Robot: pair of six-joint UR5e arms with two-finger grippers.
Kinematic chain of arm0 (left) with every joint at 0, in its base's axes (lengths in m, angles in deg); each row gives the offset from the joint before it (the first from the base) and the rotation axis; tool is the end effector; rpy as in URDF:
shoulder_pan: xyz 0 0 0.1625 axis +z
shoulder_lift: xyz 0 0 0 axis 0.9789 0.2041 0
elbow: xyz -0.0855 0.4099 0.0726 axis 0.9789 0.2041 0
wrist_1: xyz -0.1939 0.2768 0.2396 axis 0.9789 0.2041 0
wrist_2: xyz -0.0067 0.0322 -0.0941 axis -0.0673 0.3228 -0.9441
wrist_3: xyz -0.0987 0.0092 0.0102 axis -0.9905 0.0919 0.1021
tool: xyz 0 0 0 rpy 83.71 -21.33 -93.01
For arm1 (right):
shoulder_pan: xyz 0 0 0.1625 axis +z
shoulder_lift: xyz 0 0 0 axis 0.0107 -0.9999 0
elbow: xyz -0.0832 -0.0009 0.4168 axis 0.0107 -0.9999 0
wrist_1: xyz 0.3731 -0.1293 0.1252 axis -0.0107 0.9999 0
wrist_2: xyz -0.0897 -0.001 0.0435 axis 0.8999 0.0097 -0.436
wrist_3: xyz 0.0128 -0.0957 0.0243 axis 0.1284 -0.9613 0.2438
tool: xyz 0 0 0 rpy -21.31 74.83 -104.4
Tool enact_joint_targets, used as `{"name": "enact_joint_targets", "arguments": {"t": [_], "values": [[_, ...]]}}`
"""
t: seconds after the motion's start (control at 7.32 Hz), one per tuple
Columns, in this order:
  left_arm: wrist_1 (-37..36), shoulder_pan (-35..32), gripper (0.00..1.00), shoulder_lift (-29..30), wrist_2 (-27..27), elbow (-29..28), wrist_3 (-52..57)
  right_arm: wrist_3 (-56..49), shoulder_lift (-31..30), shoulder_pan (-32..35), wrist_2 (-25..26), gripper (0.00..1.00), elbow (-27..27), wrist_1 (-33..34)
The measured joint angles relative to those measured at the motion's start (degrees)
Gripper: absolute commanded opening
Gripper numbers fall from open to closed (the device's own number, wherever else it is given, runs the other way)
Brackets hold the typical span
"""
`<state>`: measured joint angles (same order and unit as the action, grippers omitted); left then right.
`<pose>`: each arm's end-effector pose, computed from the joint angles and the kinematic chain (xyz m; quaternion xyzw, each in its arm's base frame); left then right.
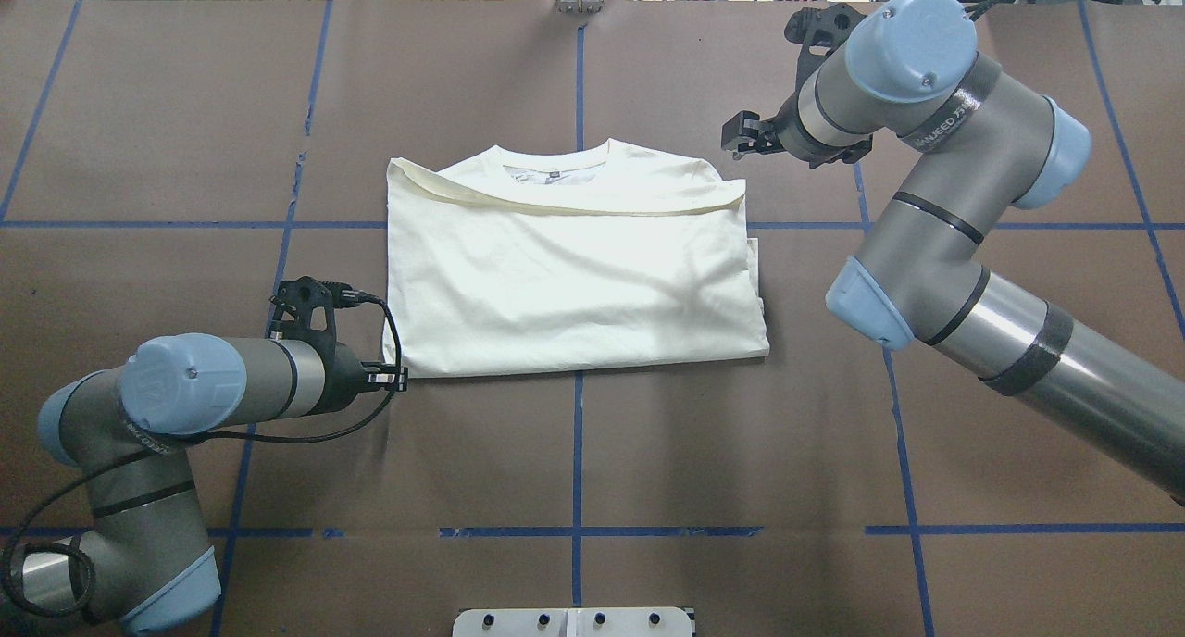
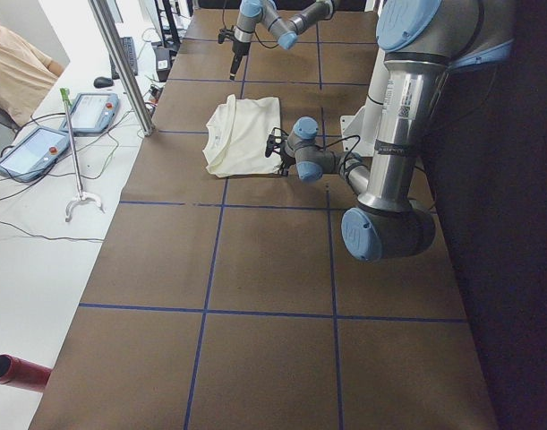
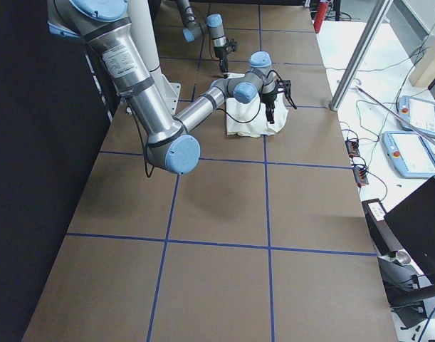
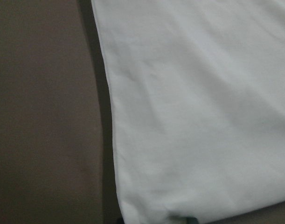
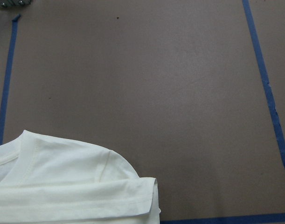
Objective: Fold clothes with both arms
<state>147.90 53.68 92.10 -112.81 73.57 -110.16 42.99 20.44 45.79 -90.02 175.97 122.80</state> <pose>0.4774 -0.3555 0.3797 0.1629 0.4958 -0.0146 0.8529 -0.3938 -0.5677 0.2895 0.1356 -0.3977 0.1065 0.9012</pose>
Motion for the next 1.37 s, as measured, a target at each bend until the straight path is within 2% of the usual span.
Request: {"name": "enact_joint_targets", "arguments": {"t": [0.27,0.55,0.68,1.09,1.23,1.37], "values": [[-0.3,-2.6,0.00,-0.3,0.5,0.4,5.3,0.3,0.0,0.0,0.0,1.00,0.1,0.0],[-0.7,-12.0,0.00,0.8,0.2,-3.5,16.4,0.5,0.0,0.0,0.0,1.00,0.3,0.0],[-0.6,-17.3,0.00,4.3,0.2,-9.3,21.6,0.6,0.0,0.0,0.0,1.00,0.4,0.0],[0.3,-26.7,0.00,27.4,0.8,-39.4,28.2,0.7,0.1,0.0,0.2,1.00,1.1,0.0],[2.1,-27.5,0.99,33.1,1.8,-47.3,28.6,1.2,0.2,-0.1,0.2,1.00,1.7,0.1],[4.4,-28.1,1.00,35.7,2.9,-51.8,28.8,2.2,0.4,-0.2,0.3,1.00,2.1,0.1]]}}
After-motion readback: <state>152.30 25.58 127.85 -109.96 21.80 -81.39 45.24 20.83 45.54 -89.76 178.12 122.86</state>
